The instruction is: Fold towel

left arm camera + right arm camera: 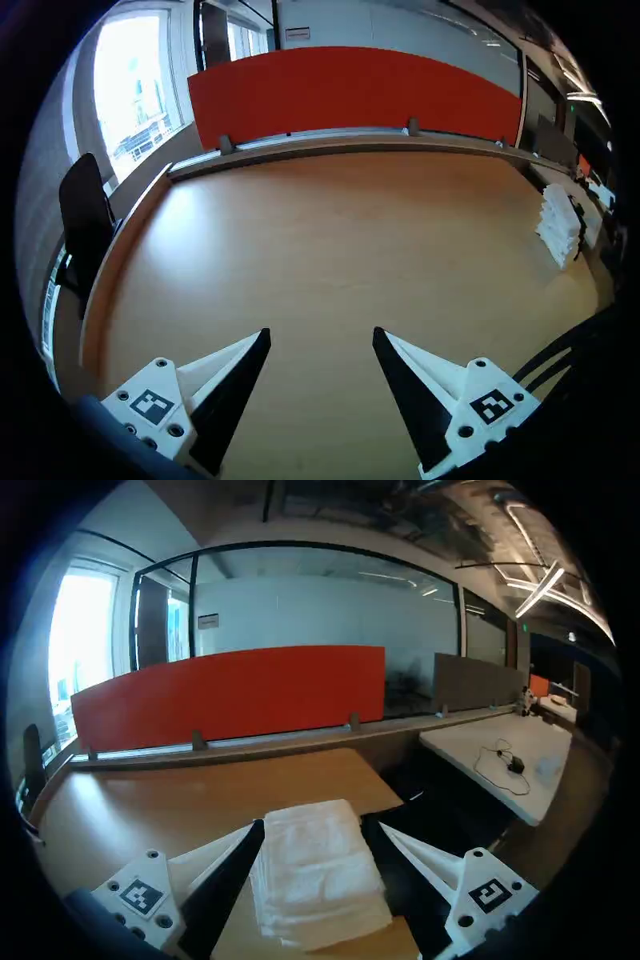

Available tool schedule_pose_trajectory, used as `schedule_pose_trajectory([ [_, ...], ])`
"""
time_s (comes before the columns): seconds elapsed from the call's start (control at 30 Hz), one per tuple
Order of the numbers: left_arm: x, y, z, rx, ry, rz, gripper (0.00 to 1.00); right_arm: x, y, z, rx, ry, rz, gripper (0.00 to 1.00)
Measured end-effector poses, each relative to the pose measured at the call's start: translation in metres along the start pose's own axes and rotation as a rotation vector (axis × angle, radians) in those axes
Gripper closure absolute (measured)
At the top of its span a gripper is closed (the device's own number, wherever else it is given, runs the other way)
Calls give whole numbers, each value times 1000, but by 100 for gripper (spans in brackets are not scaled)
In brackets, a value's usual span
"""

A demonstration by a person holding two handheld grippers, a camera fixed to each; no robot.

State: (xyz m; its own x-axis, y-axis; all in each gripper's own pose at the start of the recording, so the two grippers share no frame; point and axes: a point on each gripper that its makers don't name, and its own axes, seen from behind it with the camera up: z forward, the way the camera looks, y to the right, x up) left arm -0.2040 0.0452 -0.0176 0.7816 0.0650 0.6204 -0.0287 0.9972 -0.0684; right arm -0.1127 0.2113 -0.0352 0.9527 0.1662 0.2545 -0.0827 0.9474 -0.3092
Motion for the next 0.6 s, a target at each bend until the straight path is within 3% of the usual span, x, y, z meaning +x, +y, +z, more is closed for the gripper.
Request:
schedule_pose_trajectory([
  [0.33,23,-7,-2,22,74,-25,5,16,-10,-5,-13,73,-33,0],
  [0.6,67,-10,-12,41,230,-61,5,32,-23,-11,-2,128,-20,0],
])
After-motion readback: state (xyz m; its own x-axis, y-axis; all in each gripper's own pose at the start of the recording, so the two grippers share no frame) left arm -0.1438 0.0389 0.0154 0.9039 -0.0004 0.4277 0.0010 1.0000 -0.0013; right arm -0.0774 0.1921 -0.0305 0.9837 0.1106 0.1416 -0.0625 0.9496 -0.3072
